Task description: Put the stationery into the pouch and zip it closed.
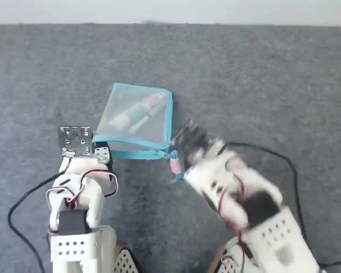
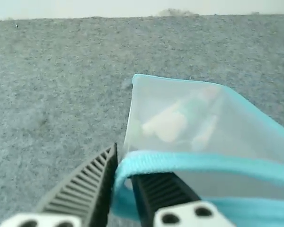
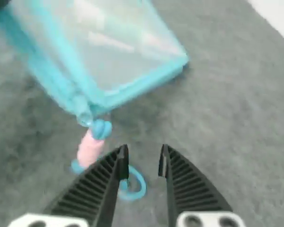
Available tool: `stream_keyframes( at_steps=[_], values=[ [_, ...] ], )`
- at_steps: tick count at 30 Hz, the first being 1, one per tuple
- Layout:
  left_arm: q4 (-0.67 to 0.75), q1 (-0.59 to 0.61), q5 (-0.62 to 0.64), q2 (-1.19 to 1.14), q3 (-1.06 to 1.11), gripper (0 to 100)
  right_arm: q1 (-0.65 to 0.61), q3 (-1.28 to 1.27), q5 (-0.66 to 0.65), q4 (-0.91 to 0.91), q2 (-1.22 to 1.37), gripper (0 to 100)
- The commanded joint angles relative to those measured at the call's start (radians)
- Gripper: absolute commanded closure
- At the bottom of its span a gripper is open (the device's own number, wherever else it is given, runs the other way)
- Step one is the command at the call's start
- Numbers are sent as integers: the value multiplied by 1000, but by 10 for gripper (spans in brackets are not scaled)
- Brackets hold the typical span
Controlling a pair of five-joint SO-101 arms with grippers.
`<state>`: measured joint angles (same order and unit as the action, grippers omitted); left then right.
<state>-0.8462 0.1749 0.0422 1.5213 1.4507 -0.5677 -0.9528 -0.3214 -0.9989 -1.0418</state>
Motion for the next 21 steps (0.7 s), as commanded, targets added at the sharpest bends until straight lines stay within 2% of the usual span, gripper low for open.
stream_keyframes(
  at_steps=[1, 6, 10, 16, 21],
  values=[
    [2, 11, 17, -3, -70, 988, 35, 117, 49, 54, 246, 886],
    [2, 11, 17, -3, -68, 988, 25, 256, 118, 56, 506, 889],
    [2, 11, 17, -3, -68, 988, 18, 292, 132, 70, 568, 890],
    [2, 11, 17, -3, -68, 988, -116, 226, 123, 73, 495, 890],
    [2, 9, 17, -3, -68, 988, -288, 104, 121, 71, 269, 890]
  ],
)
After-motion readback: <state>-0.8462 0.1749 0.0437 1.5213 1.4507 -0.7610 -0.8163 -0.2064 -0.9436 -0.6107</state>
